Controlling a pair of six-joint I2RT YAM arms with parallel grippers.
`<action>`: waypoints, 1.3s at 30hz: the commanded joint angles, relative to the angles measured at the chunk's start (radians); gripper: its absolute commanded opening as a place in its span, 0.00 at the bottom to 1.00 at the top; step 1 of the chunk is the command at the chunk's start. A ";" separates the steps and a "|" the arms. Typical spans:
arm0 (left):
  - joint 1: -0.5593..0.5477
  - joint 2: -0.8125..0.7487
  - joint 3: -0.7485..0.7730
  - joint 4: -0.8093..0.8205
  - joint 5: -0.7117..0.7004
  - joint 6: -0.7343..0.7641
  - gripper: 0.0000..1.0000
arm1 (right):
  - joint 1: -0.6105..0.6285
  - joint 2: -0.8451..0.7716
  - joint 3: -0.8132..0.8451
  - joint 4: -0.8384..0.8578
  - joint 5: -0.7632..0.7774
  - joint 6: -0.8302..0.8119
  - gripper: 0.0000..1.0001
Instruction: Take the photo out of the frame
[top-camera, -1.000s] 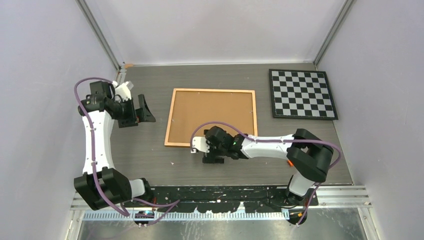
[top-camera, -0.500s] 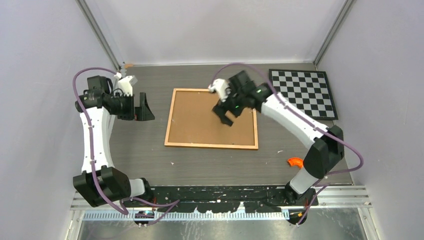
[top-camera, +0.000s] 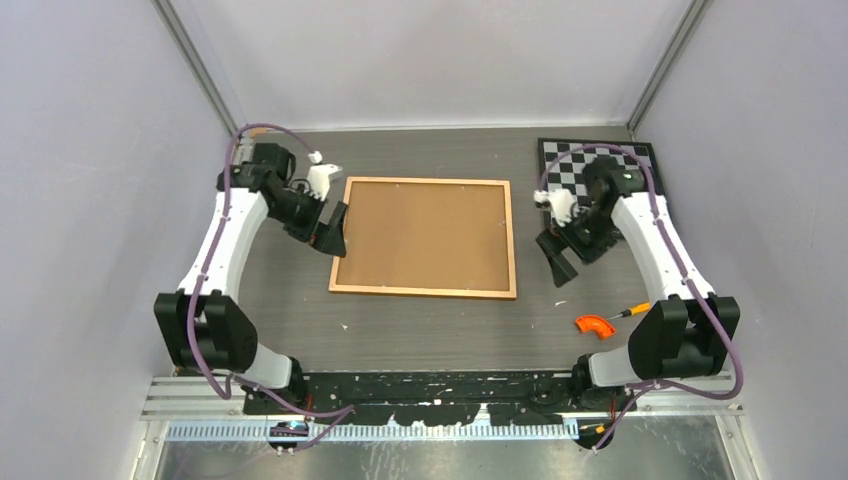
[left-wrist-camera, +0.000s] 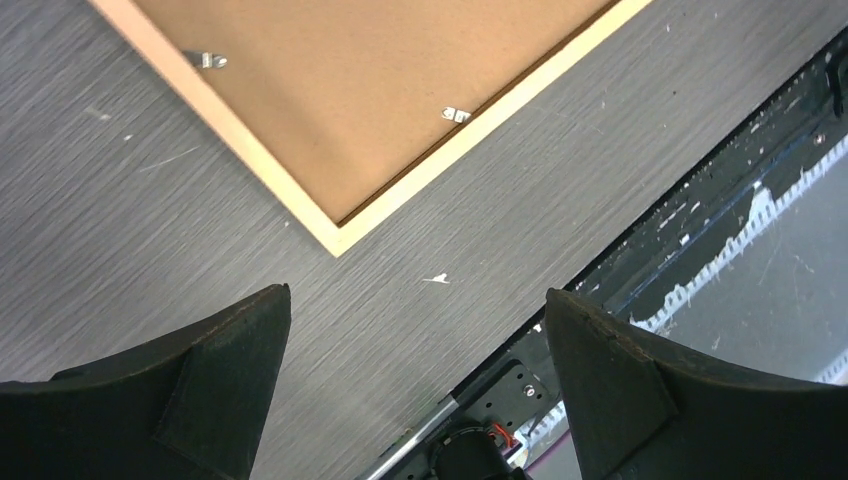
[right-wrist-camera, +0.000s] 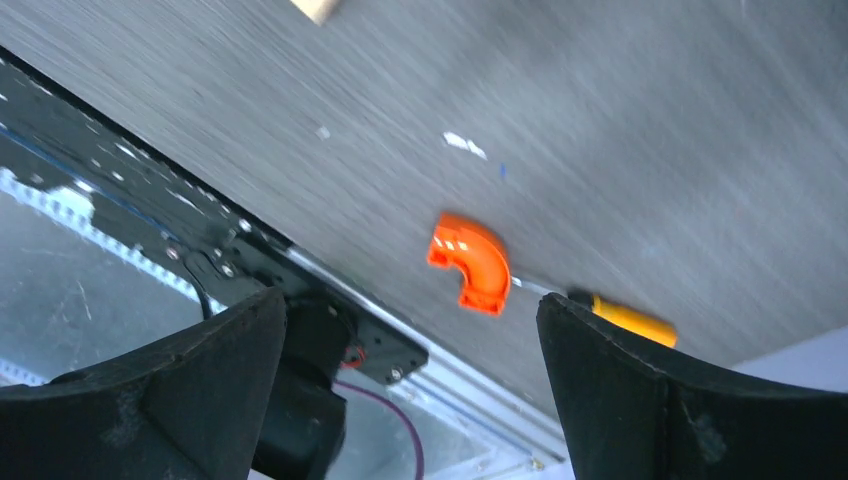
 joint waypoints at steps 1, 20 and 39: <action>-0.068 0.060 0.075 -0.030 0.013 0.034 1.00 | -0.168 -0.025 -0.043 -0.127 0.045 -0.268 0.99; -0.144 0.282 0.312 -0.129 0.030 -0.028 1.00 | -0.529 0.077 -0.264 0.004 0.289 -1.067 0.77; -0.145 0.409 0.432 -0.147 0.080 -0.034 1.00 | -0.534 0.170 -0.577 0.630 0.329 -1.138 0.64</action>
